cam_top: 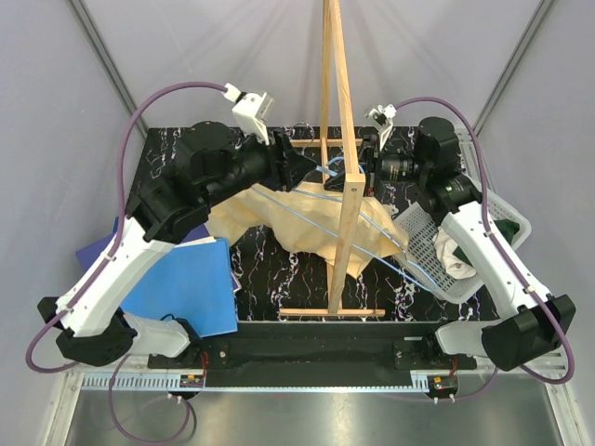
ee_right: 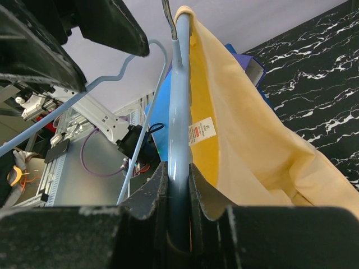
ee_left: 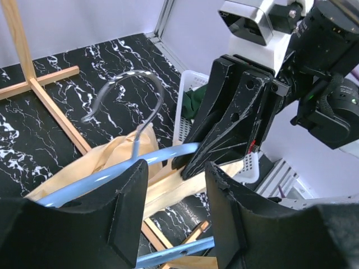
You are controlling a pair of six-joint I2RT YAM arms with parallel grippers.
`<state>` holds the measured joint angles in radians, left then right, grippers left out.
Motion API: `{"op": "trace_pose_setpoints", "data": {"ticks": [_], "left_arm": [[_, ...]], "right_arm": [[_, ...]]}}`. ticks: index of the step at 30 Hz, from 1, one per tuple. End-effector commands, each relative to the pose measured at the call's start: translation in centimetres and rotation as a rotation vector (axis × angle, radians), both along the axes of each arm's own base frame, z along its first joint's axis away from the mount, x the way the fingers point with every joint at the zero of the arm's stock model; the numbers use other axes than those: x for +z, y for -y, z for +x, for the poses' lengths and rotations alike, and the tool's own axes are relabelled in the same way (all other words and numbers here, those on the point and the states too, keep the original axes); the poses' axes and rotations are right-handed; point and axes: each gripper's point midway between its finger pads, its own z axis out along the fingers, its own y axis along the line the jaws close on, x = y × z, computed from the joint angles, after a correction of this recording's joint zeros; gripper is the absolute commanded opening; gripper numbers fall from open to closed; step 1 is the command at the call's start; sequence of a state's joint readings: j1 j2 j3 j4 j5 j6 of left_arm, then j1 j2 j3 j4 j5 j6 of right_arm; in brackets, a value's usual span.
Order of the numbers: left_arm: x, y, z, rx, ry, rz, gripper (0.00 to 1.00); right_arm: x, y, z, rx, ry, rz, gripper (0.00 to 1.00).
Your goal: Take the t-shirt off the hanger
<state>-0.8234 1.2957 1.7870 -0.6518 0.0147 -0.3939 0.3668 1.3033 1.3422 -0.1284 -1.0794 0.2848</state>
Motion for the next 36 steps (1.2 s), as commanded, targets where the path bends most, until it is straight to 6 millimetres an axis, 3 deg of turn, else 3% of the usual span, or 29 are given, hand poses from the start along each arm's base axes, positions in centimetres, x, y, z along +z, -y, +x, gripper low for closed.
{"op": "trace_pose_setpoints", "data": {"ticks": [1, 11, 22, 23, 26, 27, 29, 30, 32, 33, 34, 36], "left_arm": [[2.1, -0.6, 1.6, 0.112, 0.105, 0.005, 0.48], [1.7, -1.5, 2.2, 0.183, 0.133, 0.067, 0.48], [-0.3, 0.9, 3.8, 0.160, 0.098, 0.114, 0.49], [-0.5, 1.1, 3.9, 0.160, 0.093, 0.118, 0.48], [-0.1, 1.1, 4.0, 0.162, 0.106, 0.116, 0.27], [0.3, 0.9, 4.2, 0.172, 0.119, 0.118, 0.13], [1.2, 0.3, 4.3, 0.197, 0.141, 0.113, 0.03], [1.7, 0.0, 4.3, 0.207, 0.148, 0.106, 0.00], [2.2, -0.6, 4.4, 0.233, 0.160, 0.098, 0.00], [2.7, -0.9, 4.4, 0.243, 0.171, 0.086, 0.00], [2.9, -1.2, 4.3, 0.250, 0.174, 0.082, 0.00], [3.3, -1.7, 4.4, 0.266, 0.181, 0.076, 0.00]], "right_arm": [[3.5, -0.5, -0.8, 0.008, 0.107, 0.044, 0.00], [3.5, -0.3, -1.3, 0.007, 0.123, 0.034, 0.00], [4.7, -0.2, -2.4, 0.017, 0.157, 0.050, 0.00], [4.7, -0.2, -2.5, 0.014, 0.158, 0.051, 0.00], [4.7, -0.1, -2.4, -0.009, 0.155, 0.050, 0.00], [4.5, 0.0, -2.0, -0.036, 0.148, 0.046, 0.04], [4.0, 0.4, -1.3, -0.100, 0.135, 0.037, 0.10], [4.1, 0.7, -1.4, -0.131, 0.140, 0.040, 0.29], [3.3, 1.6, 0.6, -0.289, 0.092, 0.036, 0.42], [3.7, 2.2, 0.5, -0.334, 0.092, 0.047, 0.62], [3.1, 3.0, 1.5, -0.423, 0.059, 0.046, 0.69], [3.3, 4.4, 1.6, -0.529, 0.039, 0.062, 0.84]]}}
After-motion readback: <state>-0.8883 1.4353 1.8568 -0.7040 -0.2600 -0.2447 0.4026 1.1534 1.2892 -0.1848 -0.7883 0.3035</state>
